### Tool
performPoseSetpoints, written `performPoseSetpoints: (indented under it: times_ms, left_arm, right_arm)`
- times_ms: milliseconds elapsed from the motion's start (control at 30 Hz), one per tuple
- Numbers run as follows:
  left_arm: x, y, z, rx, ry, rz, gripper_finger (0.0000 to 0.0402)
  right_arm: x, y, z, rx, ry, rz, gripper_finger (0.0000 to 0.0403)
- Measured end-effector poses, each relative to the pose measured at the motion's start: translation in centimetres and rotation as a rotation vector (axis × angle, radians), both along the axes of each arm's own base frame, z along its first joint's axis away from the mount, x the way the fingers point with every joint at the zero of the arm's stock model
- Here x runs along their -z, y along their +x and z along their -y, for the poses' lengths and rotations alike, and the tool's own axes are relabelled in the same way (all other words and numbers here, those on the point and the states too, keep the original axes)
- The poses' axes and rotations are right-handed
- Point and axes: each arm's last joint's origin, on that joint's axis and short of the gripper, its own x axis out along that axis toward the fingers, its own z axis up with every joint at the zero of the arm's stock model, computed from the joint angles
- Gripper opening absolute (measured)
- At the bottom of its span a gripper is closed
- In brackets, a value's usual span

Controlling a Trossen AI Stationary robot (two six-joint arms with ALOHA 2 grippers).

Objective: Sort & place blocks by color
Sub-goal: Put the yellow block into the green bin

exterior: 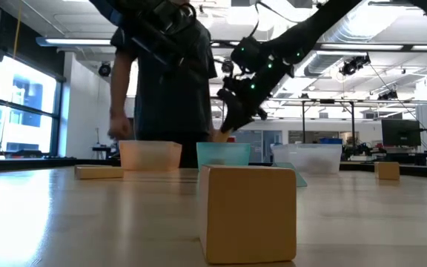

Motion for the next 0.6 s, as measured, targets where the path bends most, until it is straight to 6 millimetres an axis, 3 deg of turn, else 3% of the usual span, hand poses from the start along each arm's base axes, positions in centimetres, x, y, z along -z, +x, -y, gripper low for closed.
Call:
performPoseSetpoints:
  times_ms: [600]
  left_arm:
    - [0.3,-1.4,-1.1,0.013,0.057,-0.075,0.0222]
  right_arm:
    - [1.2,0.2,0.0,0.244,0.287,0.114,0.0039]
